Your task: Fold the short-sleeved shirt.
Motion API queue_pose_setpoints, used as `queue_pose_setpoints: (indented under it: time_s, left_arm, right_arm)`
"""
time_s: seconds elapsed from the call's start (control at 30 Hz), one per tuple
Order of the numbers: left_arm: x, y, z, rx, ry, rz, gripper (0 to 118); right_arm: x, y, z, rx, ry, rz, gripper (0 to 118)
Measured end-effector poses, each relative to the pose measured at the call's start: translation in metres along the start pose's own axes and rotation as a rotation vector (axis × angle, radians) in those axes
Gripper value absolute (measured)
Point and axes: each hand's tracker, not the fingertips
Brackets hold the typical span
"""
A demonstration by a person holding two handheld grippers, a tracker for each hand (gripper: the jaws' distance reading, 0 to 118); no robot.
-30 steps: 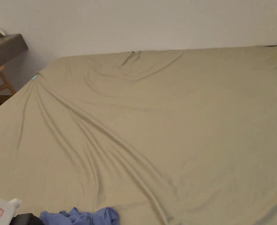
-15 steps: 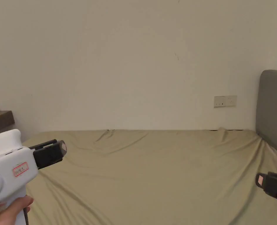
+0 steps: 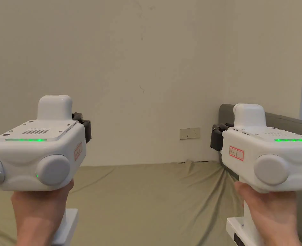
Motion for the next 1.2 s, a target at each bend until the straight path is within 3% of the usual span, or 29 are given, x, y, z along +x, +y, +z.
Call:
queue_pose_setpoints:
  time_s: [0.07,1.2]
  left_arm:
    - [0.009,0.009,0.001,-0.006,0.011,0.01,0]
    - [0.009,0.02,0.02,0.054,0.058,0.018,0]
  right_arm:
    - [-0.004,0.005,0.0,0.0,0.005,0.038,3]
    - [-0.014,0.02,0.01,0.076,0.029,0.068,3]
